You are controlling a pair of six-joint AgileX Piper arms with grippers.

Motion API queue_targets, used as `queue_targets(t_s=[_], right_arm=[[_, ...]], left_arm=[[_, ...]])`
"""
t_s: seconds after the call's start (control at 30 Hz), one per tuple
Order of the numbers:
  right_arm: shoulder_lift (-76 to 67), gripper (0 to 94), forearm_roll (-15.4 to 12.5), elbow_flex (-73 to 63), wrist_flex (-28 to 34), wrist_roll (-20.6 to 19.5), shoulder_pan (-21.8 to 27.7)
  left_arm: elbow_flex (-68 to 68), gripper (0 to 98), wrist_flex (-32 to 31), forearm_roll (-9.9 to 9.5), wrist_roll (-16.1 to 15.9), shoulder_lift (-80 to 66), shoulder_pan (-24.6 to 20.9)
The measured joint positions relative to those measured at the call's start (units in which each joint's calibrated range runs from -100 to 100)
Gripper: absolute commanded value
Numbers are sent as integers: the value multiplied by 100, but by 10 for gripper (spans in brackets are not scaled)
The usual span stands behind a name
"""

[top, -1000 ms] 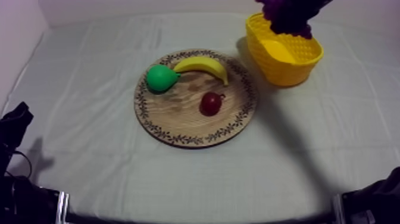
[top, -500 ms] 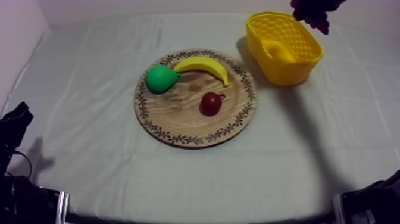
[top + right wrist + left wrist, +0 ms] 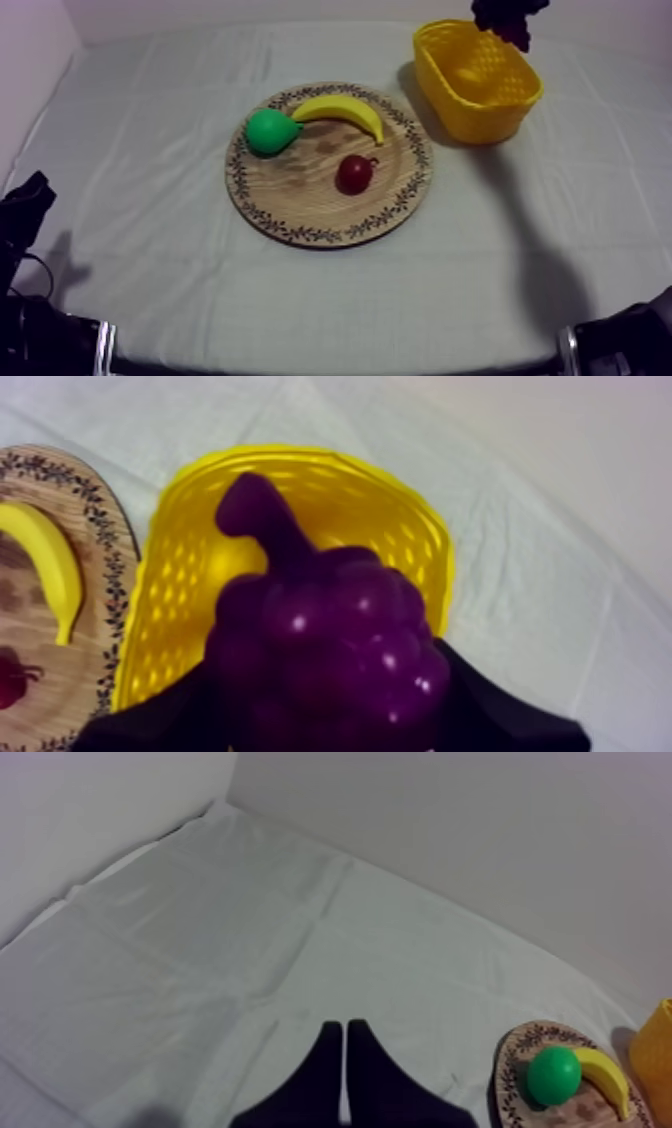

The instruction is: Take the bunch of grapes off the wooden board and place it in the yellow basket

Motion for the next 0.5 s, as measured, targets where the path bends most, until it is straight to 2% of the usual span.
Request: queue_targets(t_s=[0.3, 0.5], right_arm=[[689, 423, 38, 95, -295, -2, -24], [990, 427, 172, 352, -572, -136, -66]], left_arm=[[0, 1, 0, 0, 0, 0, 0], [0, 1, 0, 0, 0, 0, 0]])
